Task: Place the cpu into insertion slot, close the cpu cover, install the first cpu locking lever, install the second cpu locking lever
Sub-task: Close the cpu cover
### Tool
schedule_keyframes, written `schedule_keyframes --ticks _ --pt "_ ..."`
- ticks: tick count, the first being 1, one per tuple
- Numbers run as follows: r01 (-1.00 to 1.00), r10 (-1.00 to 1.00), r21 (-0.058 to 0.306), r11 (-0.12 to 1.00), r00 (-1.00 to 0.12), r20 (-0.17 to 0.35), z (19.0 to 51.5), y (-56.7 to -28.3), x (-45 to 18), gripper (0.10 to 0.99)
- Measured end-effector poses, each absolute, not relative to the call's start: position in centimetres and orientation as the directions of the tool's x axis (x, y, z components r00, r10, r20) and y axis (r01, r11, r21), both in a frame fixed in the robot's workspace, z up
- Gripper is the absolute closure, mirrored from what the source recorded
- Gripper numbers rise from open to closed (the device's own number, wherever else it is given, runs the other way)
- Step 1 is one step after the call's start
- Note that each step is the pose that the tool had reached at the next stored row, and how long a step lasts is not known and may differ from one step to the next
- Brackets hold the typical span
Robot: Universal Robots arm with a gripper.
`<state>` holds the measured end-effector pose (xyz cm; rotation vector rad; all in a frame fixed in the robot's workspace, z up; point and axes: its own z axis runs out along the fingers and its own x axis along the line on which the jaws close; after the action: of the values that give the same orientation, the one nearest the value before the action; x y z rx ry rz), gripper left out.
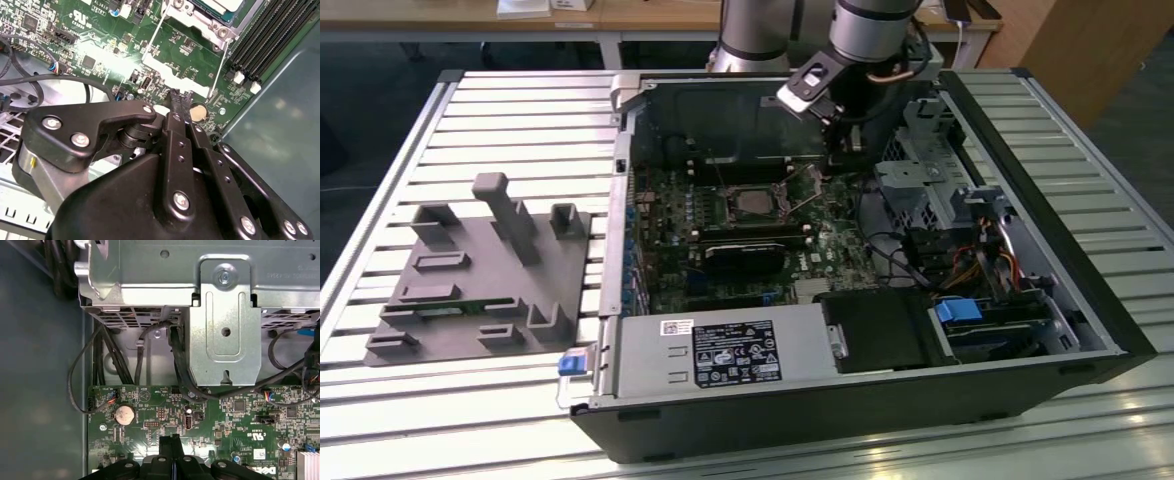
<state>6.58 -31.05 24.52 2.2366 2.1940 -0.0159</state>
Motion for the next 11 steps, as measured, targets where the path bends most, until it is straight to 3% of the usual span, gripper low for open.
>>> schedule_keyframes --ticks 11 --pt "1.0 1.0 -0.006 -0.019 0.019 -0.013 23.89 -31.04 6.17 0.965"
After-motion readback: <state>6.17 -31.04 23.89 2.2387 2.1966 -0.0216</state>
